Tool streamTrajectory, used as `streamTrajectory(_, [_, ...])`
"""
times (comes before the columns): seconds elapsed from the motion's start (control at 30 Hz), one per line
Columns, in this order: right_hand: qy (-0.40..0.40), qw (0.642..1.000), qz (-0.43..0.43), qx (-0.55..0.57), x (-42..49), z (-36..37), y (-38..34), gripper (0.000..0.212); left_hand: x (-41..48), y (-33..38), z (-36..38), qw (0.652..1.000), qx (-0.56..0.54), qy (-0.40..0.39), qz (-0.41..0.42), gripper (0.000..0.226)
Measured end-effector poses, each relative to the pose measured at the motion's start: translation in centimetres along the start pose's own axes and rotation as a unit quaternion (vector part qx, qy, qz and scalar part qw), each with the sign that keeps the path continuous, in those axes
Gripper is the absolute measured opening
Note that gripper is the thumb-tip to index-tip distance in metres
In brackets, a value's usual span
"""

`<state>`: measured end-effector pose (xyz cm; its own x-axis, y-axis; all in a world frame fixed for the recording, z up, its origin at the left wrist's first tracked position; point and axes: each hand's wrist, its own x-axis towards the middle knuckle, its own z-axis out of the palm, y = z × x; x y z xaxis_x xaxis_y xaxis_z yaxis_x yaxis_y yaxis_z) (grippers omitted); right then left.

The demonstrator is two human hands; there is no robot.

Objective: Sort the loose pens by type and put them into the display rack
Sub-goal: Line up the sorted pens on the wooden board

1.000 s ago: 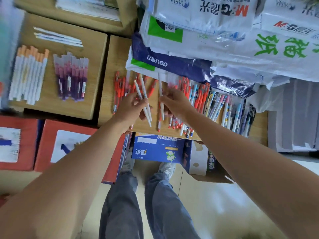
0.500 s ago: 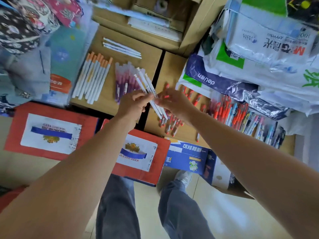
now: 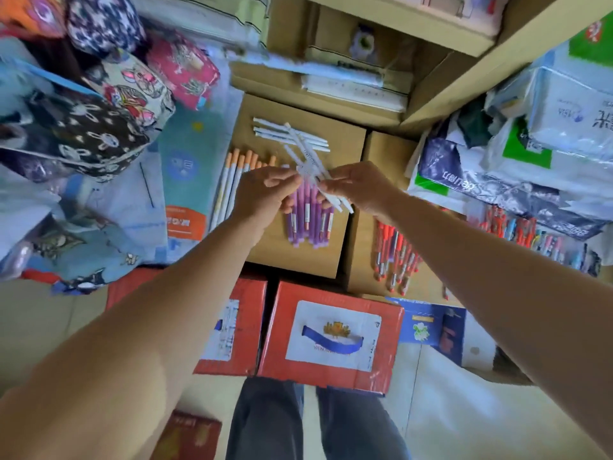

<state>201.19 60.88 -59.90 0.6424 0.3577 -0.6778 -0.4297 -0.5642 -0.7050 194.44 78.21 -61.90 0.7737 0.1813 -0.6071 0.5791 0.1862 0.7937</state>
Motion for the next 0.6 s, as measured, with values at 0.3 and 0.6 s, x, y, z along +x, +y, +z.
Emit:
streamTrajectory(0.3, [0.039,0.946,-0.043,-0.318,8.8,-0.3,-1.8,0.017,5.5,-0.8,-4.7,0.93,0.318,0.101,0.155,0.011])
streamTrajectory(0.6, [0.058,0.919,-0.107,-0.375,12.4,1.1,-2.2,0.031,8.6,-0.9,-5.0,0.871,0.426,0.102,0.224,0.034])
